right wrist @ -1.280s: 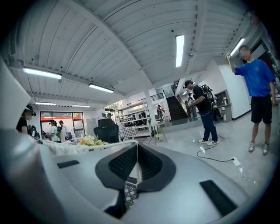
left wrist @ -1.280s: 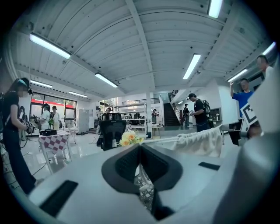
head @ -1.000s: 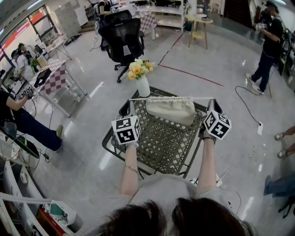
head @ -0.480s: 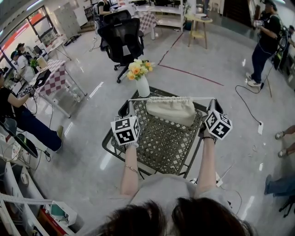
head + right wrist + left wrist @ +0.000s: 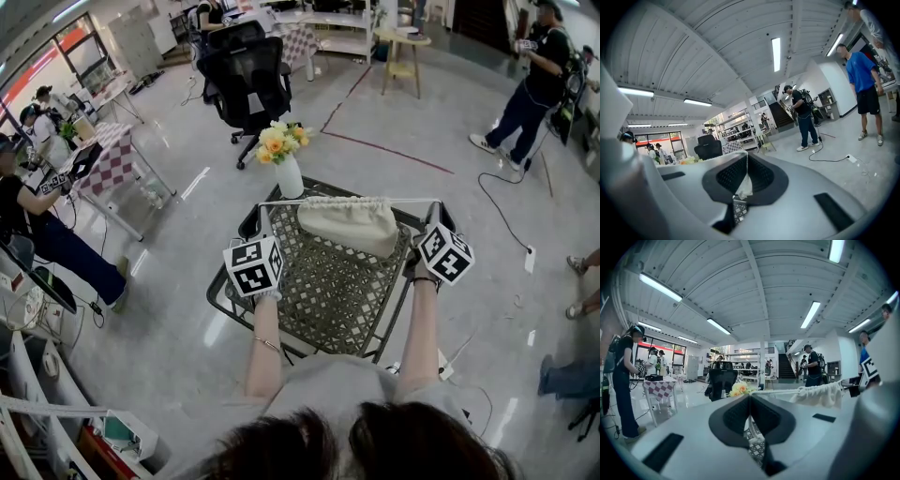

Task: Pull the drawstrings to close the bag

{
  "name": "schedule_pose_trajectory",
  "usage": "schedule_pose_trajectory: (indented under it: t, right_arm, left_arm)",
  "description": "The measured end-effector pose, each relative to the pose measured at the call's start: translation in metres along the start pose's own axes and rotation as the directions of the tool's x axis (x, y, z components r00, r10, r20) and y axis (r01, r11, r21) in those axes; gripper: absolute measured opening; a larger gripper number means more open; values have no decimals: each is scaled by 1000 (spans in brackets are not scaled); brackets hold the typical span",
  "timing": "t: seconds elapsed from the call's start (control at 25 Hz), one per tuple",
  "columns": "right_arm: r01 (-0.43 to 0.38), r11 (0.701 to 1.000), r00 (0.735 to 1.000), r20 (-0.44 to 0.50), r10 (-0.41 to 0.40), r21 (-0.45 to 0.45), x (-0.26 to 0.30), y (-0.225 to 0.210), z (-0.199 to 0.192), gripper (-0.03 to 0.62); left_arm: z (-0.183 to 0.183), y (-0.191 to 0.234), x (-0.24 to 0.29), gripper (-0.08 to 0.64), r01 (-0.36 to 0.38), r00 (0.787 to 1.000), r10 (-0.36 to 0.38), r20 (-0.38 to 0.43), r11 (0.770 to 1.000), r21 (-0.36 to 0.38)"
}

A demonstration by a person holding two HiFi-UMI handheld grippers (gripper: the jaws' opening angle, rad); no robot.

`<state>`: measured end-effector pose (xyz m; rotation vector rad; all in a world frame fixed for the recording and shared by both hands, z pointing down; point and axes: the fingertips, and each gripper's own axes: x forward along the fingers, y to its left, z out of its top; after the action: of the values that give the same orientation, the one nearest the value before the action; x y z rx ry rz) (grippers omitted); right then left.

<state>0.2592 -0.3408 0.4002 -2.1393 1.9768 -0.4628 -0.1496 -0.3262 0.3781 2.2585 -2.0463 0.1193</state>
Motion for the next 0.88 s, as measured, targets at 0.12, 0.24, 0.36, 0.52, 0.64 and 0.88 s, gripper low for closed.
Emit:
schedule_pose_trajectory:
  t: [0.12, 0.24, 0.36, 0.52, 0.64, 0.88]
  right_arm:
    - [4, 1000, 1000, 6, -5, 20, 0, -2, 2, 25]
    - [13, 999, 1000, 12, -14, 34, -2, -3, 5, 25]
    - [15, 999, 1000, 21, -16, 46, -1, -6, 6, 25]
    - [32, 998, 999, 22, -33, 55, 0, -13, 8, 25]
    - [38, 997, 999, 28, -40, 69, 0, -17, 9, 25]
    - [49, 995, 998, 37, -53, 87, -1, -22, 14, 25]
  left_arm:
    - [2, -1, 0, 29, -2, 1000, 2, 3, 1000, -7]
    - [3, 0, -1, 29, -2, 1000, 2, 6, 1000, -13]
    - [4, 1, -1, 29, -4, 1000, 4, 10, 1000, -15]
    - [4, 0, 0, 29, -6, 1000, 6, 13, 1000, -18]
    - [4, 0, 1, 29, -6, 1000, 6, 14, 1000, -28]
    - [7, 2, 1, 29, -9, 1000, 9, 19, 999, -38]
